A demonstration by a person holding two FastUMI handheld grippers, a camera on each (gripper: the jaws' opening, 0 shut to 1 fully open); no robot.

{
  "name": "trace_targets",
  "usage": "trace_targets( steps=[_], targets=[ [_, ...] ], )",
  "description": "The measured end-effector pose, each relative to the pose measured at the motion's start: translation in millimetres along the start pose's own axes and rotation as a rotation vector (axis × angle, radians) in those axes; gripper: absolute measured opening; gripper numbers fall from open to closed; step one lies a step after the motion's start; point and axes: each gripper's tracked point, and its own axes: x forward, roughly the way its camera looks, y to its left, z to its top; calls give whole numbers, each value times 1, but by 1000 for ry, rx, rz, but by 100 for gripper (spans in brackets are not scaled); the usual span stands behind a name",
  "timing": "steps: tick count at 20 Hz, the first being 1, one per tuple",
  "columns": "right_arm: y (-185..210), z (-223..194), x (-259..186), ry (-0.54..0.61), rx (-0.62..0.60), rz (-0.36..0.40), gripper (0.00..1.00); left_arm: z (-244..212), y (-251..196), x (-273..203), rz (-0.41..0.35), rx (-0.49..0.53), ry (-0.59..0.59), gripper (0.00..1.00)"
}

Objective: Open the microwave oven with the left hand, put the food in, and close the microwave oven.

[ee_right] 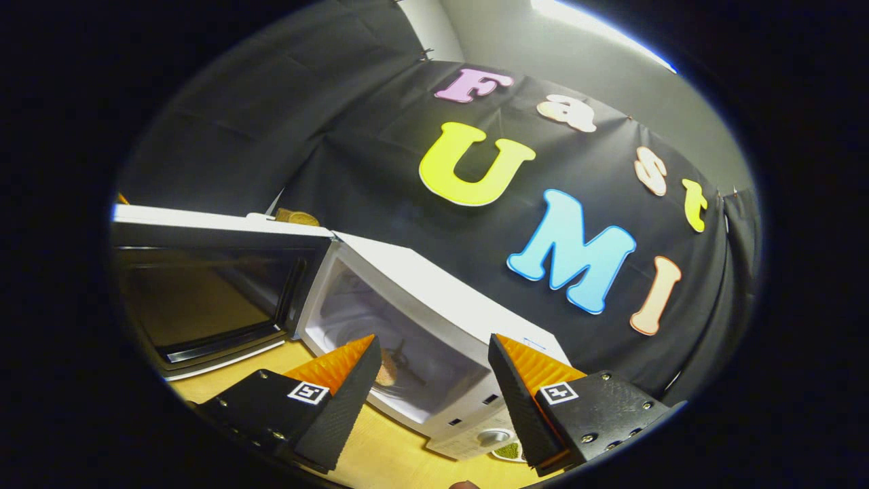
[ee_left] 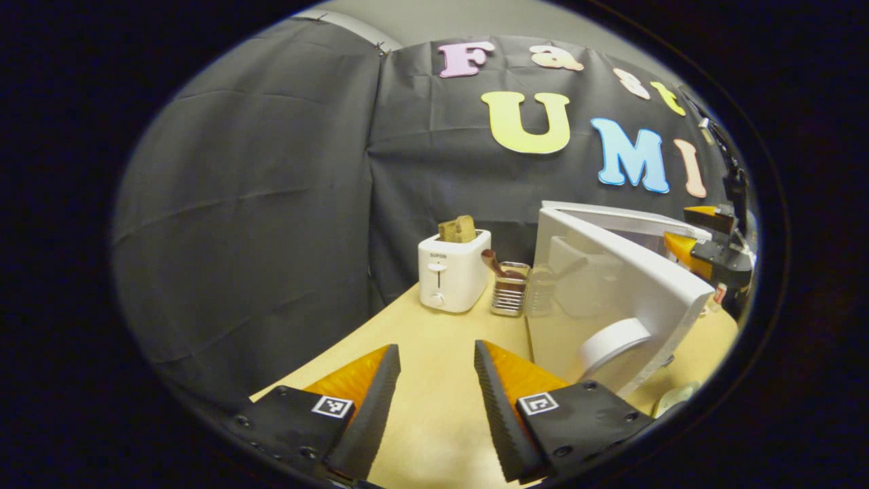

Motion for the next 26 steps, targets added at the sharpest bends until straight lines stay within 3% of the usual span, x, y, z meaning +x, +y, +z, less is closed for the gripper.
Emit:
trace_targets(
  steps=[1,4,5,6,16,26],
  targets=[
    [-9,1,-11,-6,9,-10,97,0,-5,-1,-5,-2,-7,70],
    [-25,-3,-45,-4,59,-26,97,0,-25,-10,-32,1,-2,26],
    [-29,-5,-56,1,79,-31,97,2,-23,-13,0,22,-22,22],
    [-31,-7,-67,5,99,-33,97,5,-29,-13,-22,31,-43,8],
    [-54,-6,-131,9,181,-46,97,12,-124,-34,-234,92,-38,8],
    [-103,-27,-162,74,256,-148,97,40,-233,-37,-461,119,-72,7]
  ],
)
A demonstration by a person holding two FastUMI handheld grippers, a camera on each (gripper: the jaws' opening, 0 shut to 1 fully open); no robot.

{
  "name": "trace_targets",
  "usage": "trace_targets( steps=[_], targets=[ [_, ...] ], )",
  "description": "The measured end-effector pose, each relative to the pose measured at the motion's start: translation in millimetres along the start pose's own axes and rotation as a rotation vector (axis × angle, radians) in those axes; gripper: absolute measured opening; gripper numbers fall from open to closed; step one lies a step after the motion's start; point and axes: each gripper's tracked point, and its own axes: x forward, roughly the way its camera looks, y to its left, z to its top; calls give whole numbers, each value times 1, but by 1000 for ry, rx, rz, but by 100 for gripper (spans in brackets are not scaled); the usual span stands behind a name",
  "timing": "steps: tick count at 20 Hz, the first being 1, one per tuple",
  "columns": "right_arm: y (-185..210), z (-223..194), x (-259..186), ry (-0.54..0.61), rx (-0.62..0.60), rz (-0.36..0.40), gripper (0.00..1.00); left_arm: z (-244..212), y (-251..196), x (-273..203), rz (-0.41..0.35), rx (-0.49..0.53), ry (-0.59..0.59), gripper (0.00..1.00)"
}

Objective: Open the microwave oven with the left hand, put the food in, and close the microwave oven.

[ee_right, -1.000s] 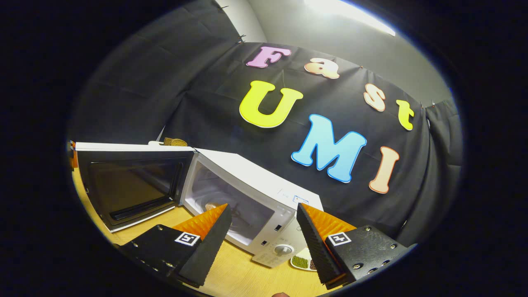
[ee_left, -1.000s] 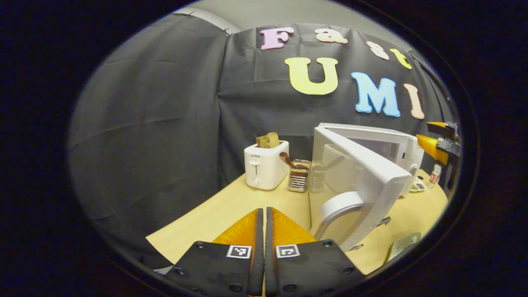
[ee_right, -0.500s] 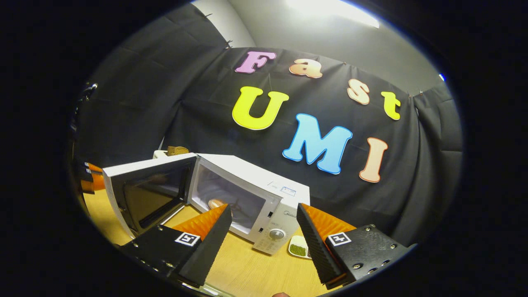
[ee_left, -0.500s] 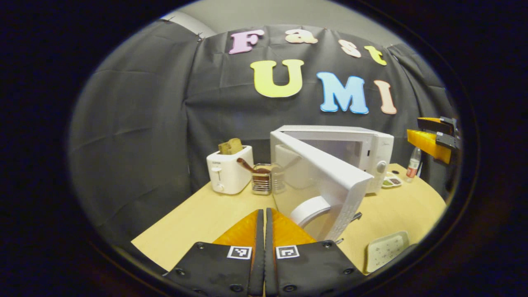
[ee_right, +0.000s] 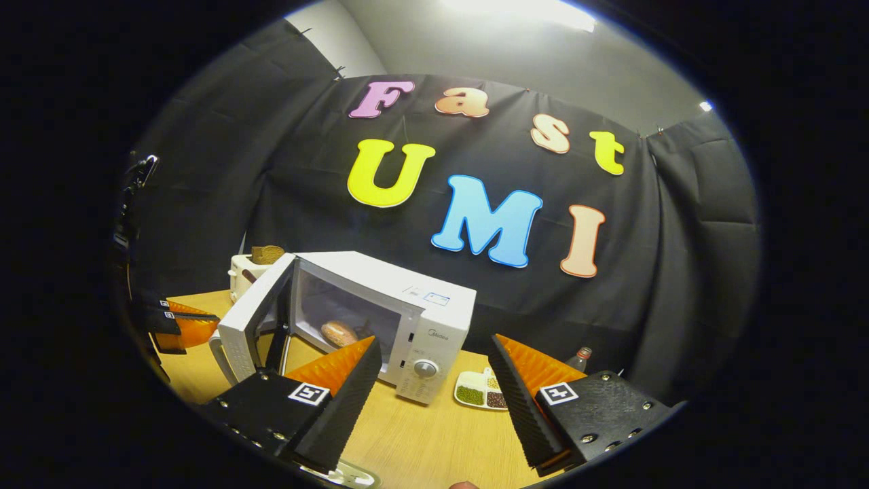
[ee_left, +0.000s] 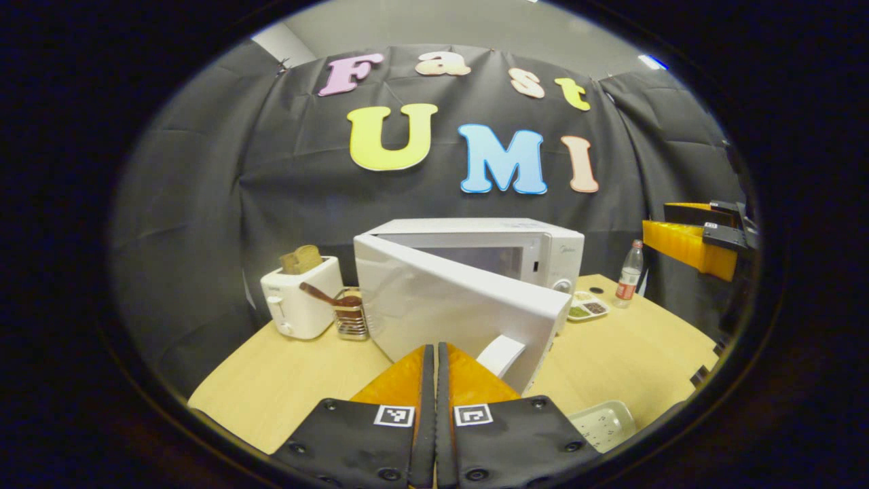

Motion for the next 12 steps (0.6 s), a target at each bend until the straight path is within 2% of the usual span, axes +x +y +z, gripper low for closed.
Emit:
trace_targets(
  steps=[12],
  targets=[
    [-55,-20,-19,57,54,-176,97,37,-74,70,-204,39,-20,7]
  ],
)
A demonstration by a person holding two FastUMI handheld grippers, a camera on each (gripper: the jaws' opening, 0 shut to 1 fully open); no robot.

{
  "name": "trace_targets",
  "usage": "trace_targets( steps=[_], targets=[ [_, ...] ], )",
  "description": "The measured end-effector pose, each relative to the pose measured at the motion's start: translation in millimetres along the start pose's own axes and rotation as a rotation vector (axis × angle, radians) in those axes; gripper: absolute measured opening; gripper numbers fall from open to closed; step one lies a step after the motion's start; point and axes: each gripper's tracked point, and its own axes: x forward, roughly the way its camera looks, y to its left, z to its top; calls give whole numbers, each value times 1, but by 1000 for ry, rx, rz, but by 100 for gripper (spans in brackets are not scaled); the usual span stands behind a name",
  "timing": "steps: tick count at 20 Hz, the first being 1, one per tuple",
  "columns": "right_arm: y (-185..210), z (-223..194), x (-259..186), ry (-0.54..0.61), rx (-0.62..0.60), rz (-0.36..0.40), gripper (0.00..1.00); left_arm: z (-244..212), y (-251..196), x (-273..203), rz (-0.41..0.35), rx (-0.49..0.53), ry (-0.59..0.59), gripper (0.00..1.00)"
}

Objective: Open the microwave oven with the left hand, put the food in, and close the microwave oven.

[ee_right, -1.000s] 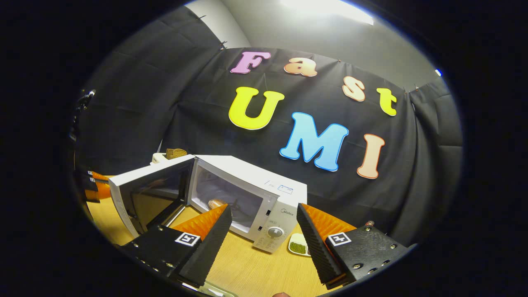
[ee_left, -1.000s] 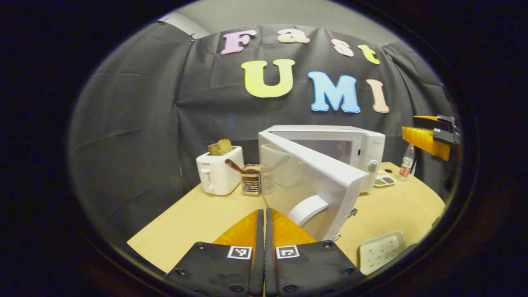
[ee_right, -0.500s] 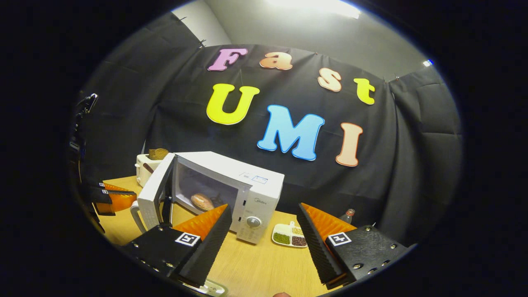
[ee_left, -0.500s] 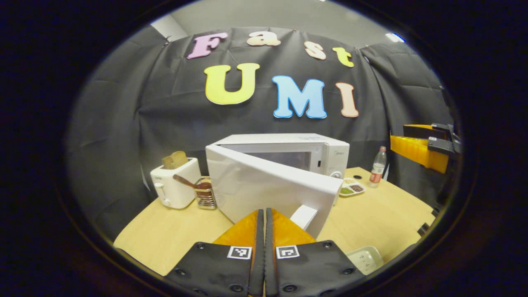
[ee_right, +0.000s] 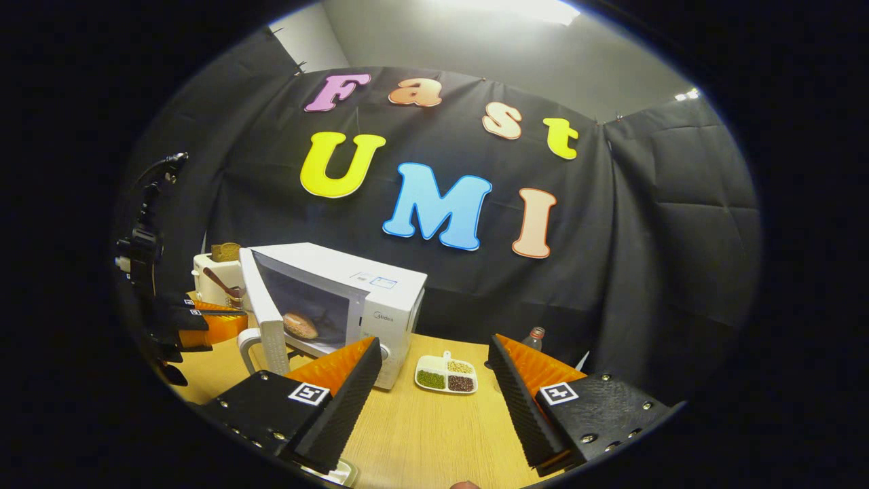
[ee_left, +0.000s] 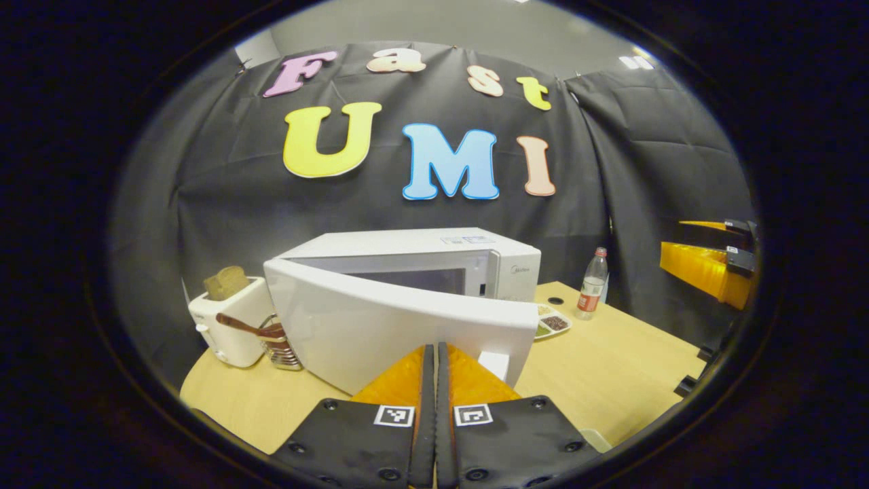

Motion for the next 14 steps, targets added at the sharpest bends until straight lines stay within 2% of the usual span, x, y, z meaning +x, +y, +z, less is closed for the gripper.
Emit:
trace_targets(
  steps=[5,14],
  targets=[
    [-17,-2,-6,15,-2,-52,96,2,-11,37,-41,-22,-3,7],
    [-42,-9,-24,40,-4,-120,97,21,-9,96,-41,-38,-8,7]
  ],
)
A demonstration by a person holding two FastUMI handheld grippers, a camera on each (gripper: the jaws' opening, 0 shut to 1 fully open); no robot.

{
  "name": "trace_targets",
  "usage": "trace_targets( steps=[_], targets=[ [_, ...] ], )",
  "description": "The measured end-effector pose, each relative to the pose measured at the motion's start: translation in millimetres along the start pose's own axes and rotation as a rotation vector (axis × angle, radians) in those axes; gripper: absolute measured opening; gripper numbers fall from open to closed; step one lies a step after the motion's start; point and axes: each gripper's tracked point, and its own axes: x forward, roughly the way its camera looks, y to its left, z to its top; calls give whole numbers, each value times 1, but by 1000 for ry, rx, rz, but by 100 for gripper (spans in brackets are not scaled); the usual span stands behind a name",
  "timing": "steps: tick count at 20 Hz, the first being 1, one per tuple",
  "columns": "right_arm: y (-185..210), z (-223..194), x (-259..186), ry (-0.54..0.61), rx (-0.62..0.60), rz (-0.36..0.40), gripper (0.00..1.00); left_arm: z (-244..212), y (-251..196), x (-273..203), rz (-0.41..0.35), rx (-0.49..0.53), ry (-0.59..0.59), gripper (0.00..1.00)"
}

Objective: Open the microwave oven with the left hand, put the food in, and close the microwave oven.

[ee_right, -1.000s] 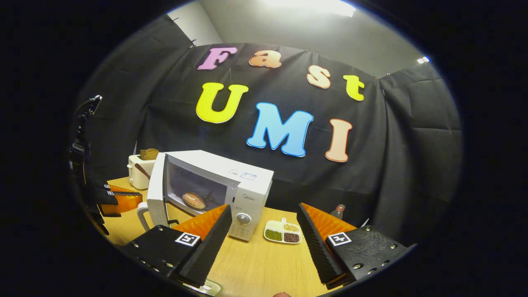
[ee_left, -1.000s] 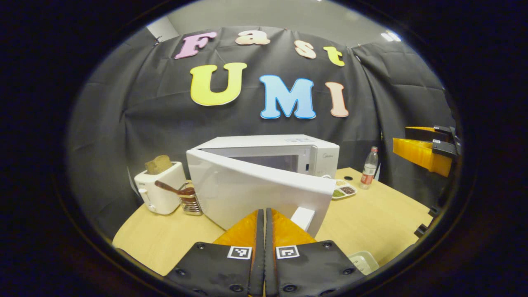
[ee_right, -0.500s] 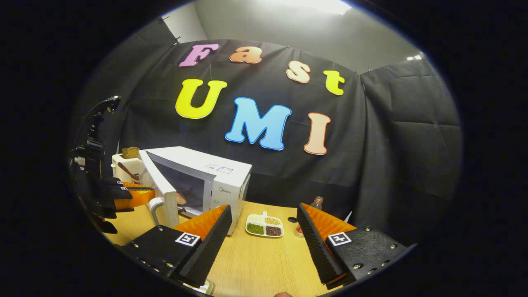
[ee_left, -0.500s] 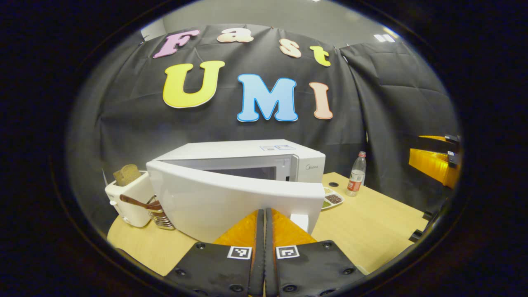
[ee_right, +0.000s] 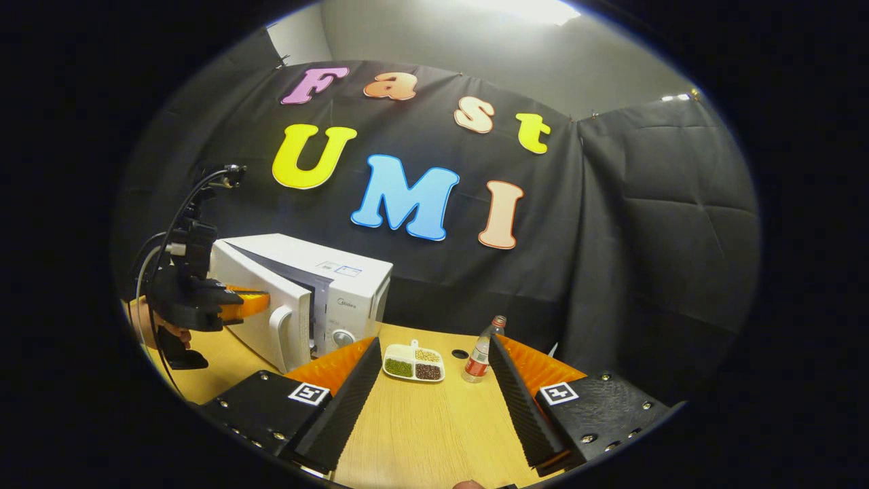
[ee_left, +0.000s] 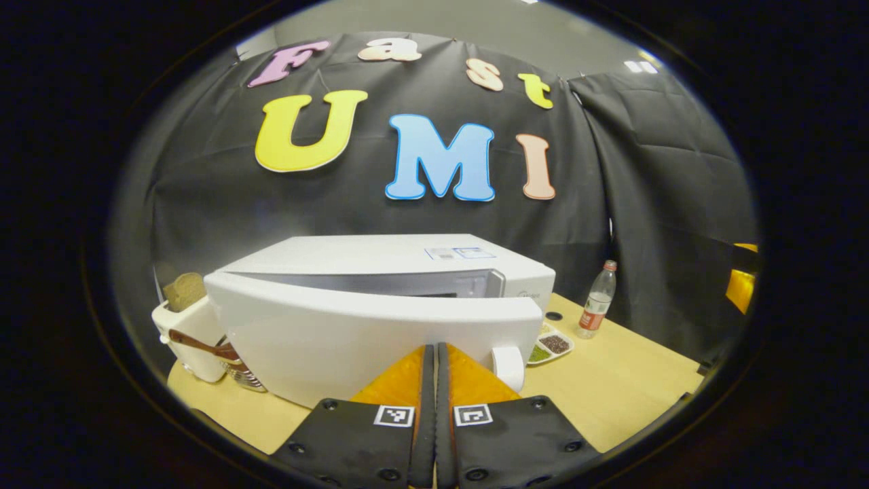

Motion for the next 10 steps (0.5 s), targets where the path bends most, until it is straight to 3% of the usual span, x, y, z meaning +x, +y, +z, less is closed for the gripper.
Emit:
trace_targets(
  steps=[10],
  targets=[
    [-2,-7,-6,2,16,0,97,9,16,46,52,-32,19,8]
  ],
)
